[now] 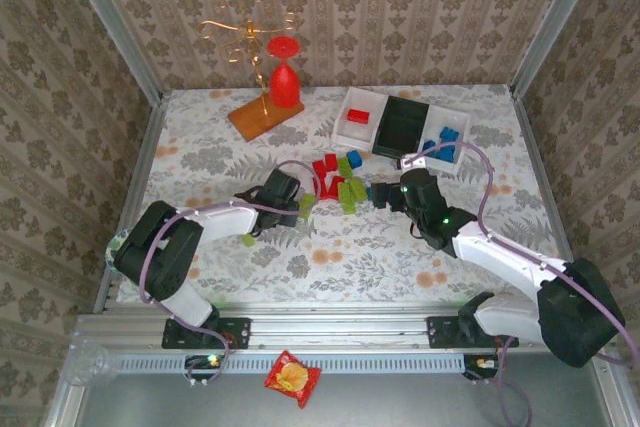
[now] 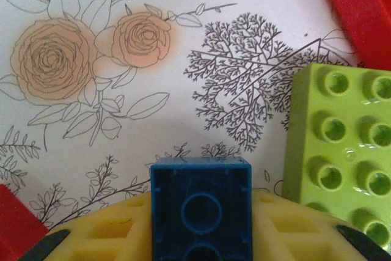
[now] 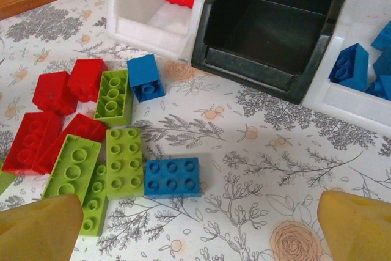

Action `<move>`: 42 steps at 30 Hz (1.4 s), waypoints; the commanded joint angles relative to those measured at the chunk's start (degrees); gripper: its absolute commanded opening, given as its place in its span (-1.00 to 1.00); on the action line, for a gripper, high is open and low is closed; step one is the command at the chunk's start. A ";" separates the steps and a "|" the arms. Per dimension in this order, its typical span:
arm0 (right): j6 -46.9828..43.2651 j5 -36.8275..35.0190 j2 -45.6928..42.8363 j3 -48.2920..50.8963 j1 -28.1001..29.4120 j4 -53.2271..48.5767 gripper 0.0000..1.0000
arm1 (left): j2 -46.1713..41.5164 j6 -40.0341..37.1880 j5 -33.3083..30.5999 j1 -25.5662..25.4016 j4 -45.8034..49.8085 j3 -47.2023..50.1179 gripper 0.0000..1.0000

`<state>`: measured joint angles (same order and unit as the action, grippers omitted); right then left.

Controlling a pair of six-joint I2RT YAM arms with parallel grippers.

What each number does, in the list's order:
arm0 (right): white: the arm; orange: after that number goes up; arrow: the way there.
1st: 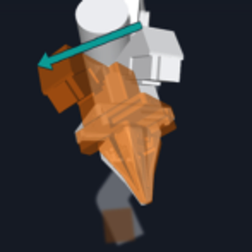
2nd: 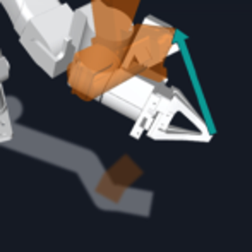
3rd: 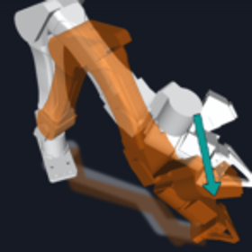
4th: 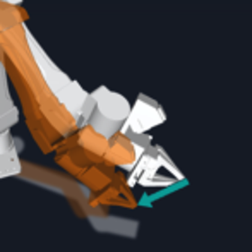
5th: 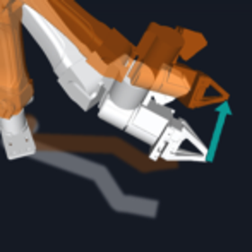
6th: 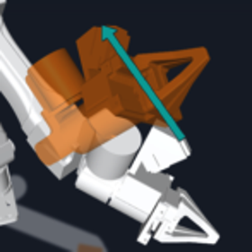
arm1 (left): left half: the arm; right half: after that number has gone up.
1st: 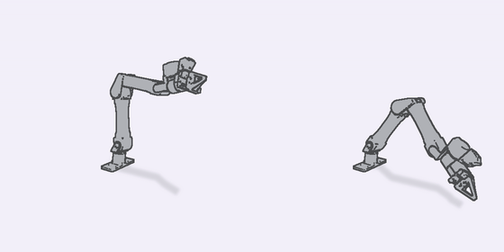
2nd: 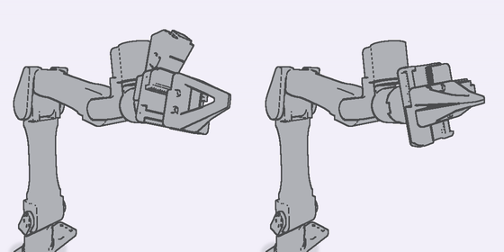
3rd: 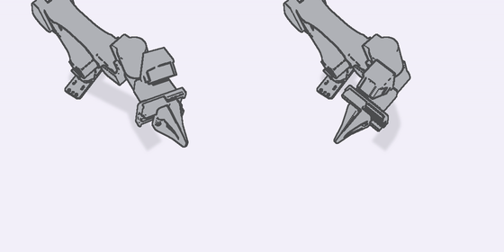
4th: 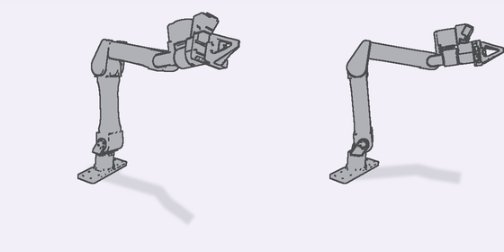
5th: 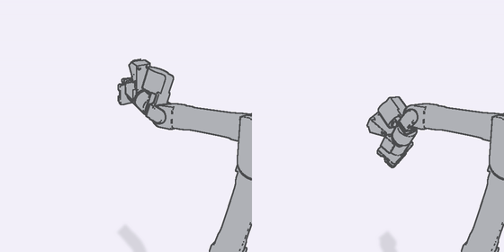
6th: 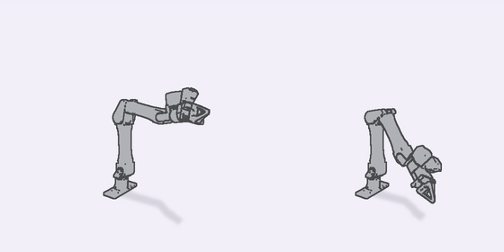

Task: Sort the legos into containers by color
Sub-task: Pick up the lego from the center of the table, then place the lego in the container.

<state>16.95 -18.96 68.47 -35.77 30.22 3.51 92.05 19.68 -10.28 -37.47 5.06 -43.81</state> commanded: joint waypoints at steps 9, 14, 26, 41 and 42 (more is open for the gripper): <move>5.63 1.16 -0.18 -4.32 -6.40 -6.43 1.00 | -5.73 -2.81 -0.96 -0.45 -2.69 0.14 -0.35; 5.74 3.35 0.82 -7.93 -7.20 -7.01 1.00 | -8.05 -2.81 -0.48 -0.25 -1.92 -1.02 -0.36; 5.66 6.07 3.82 -15.03 -7.19 -10.06 1.00 | -12.66 -4.35 2.68 0.21 -0.93 -5.40 -0.40; 2.70 5.98 4.20 -17.07 -8.16 -8.21 1.00 | -5.34 -9.14 2.34 -0.35 0.12 -22.14 -0.42; 1.99 5.87 3.30 -16.65 -8.24 -8.20 1.00 | -4.77 -9.05 1.91 -0.70 0.13 -23.15 -0.43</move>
<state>20.91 -12.80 74.96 -51.29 22.37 -4.67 85.73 12.29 -8.19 -37.52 4.25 -64.40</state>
